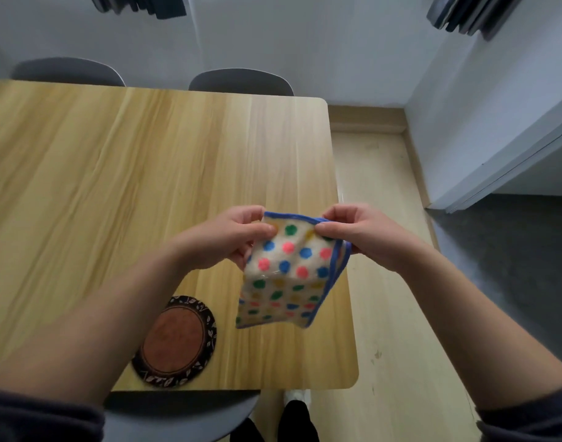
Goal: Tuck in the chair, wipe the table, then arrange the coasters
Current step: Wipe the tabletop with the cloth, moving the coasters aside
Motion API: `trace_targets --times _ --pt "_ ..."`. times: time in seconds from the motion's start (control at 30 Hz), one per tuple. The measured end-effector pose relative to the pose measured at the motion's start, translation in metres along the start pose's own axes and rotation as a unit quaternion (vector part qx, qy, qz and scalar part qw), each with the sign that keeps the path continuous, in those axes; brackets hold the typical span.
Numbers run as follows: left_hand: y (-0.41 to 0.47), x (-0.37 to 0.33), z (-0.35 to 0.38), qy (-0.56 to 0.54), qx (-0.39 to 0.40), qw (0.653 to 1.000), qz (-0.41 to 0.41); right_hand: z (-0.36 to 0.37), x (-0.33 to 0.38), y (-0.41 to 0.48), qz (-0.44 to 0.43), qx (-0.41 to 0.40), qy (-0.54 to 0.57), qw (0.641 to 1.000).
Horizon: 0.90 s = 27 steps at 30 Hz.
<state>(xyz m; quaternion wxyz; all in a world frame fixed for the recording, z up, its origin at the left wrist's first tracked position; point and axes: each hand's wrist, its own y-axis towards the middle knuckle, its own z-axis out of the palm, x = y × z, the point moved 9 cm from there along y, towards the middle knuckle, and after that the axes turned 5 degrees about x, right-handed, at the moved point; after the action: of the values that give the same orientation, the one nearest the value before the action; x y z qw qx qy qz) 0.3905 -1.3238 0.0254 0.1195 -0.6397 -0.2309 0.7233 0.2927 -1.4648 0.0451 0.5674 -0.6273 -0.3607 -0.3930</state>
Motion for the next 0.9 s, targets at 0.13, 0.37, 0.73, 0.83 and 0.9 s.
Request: trace_targets --times 0.13,0.37,0.73,0.83,0.9 --pt "0.037 0.031 -0.025 0.06 -0.1 0.991 -0.061 -0.021 -0.047 0.046 0.085 -0.06 -0.1 0.99" --pt "0.082 0.072 -0.041 0.339 -0.215 0.915 -0.035 -0.025 -0.102 0.086 0.109 -0.103 -0.34 0.928" --pt "0.015 0.128 0.054 0.564 -0.054 0.812 0.14 0.075 -0.15 0.003 0.009 0.066 -0.535 0.842" --pt "0.014 0.14 0.063 0.582 -0.051 0.8 0.136 0.083 -0.161 -0.002 -0.004 0.063 -0.547 0.835" --pt "0.012 0.137 0.06 0.565 -0.07 0.811 0.138 0.082 -0.158 -0.003 -0.022 0.045 -0.537 0.842"
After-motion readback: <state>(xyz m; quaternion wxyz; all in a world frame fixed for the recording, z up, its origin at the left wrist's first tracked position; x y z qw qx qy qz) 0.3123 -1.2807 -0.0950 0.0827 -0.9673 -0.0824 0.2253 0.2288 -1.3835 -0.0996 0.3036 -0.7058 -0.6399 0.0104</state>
